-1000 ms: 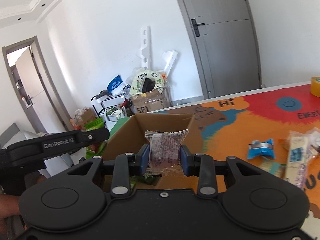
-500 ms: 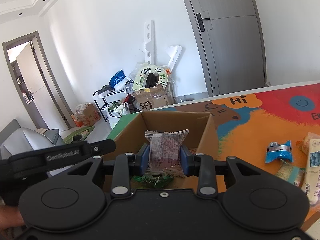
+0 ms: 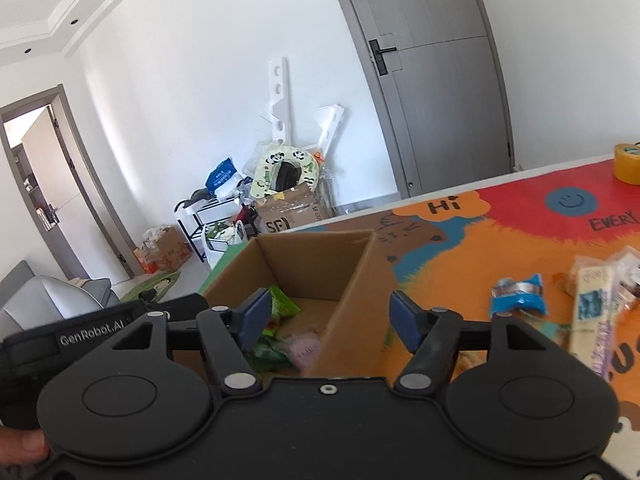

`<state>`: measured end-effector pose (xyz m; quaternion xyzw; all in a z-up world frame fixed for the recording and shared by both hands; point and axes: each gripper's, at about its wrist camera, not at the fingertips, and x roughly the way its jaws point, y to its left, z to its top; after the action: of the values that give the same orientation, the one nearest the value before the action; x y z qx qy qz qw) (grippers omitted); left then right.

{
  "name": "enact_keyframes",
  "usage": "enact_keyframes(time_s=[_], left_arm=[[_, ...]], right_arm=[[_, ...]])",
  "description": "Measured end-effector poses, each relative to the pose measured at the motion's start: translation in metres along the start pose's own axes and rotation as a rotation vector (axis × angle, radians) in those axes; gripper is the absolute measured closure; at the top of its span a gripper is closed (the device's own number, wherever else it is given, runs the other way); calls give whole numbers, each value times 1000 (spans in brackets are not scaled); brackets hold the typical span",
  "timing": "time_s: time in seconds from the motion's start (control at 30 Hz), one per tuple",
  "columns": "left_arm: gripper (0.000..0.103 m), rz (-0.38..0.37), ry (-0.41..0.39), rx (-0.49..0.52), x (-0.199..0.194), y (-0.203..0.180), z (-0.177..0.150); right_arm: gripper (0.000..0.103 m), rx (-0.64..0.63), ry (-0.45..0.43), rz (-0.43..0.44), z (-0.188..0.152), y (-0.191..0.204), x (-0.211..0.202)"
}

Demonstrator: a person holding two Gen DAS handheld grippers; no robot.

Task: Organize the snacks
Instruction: 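Withdraw both grippers from the box back to the snack pile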

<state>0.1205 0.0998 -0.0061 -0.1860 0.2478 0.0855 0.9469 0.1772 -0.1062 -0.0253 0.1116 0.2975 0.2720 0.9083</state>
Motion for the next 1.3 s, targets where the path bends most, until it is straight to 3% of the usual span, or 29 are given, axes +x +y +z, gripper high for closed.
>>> enact_keyframes(time_s=[0.9,1.3], left_arm=[[7,-58,-27,112,-18,-78,-23],[6,-122,1,152,-10,-117,-41]], right_arm=[[19,65,-62,-86,-8,-65,-69],[13,100,-72,-150,-14,-102,-94]])
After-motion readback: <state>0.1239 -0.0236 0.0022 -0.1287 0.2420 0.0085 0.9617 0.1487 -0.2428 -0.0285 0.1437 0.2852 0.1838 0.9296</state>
